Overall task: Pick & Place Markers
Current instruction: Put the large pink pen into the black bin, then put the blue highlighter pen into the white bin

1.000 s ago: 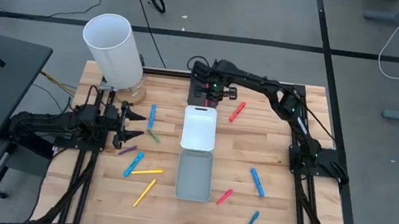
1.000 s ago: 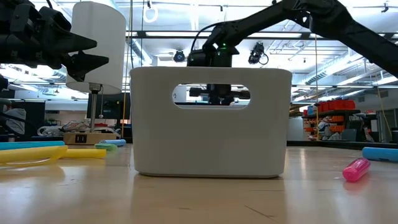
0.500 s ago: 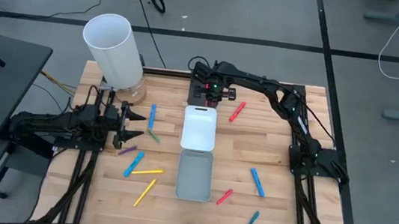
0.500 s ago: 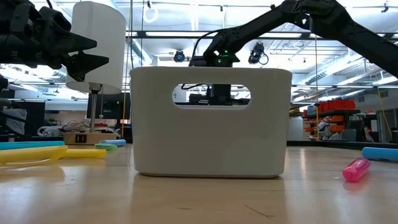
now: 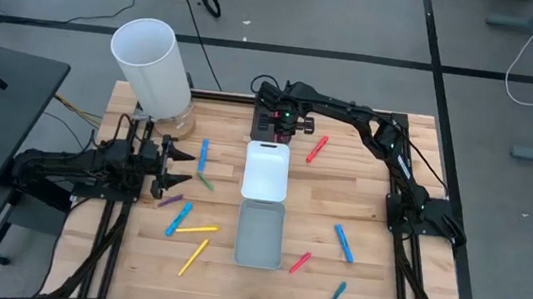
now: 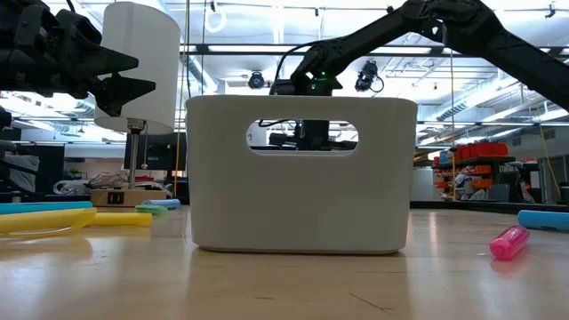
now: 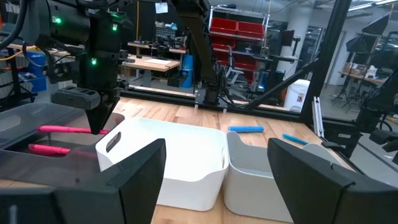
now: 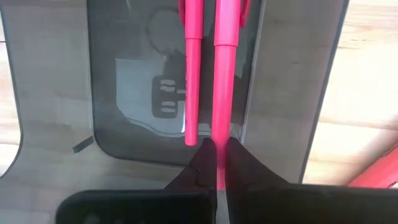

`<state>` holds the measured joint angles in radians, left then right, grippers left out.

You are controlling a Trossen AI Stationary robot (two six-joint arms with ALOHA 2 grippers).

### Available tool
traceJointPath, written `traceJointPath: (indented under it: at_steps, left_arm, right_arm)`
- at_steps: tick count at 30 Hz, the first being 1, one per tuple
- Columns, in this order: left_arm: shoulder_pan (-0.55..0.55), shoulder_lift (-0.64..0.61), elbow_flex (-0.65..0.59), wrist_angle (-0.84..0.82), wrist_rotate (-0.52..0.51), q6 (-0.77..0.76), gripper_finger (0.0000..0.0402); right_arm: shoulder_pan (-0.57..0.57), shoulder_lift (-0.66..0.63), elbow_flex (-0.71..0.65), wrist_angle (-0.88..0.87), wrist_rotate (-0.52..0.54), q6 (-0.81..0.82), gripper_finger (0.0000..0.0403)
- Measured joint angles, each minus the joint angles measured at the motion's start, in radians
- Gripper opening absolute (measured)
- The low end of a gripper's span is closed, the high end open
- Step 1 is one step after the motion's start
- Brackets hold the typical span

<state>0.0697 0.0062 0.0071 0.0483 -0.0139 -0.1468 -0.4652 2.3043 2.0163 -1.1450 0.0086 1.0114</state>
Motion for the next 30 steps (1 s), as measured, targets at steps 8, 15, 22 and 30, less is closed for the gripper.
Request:
traceJointPath:
  at_steps: [8, 15, 22, 30]
  left_arm:
    - [0.0, 0.0, 0.0, 0.0, 0.0, 0.0, 0.0288]
    - [0.0, 0.0, 0.0, 0.0, 0.0, 0.0, 0.0288]
    - [0.0, 0.0, 0.0, 0.0, 0.0, 0.0, 0.0288]
    - [0.0, 0.0, 0.0, 0.0, 0.0, 0.0, 0.0288]
  right_arm:
    - [0.0, 0.0, 0.0, 0.003, 0.0, -0.006, 0.0006]
    - [-0.001, 0.0, 0.0, 0.018, 0.001, 0.0, 0.0018]
    - [-0.001, 0.0, 0.0, 0.019, 0.001, 0.019, 0.0055]
    - [-0.001, 0.0, 0.0, 0.019, 0.0, 0.02, 0.0092]
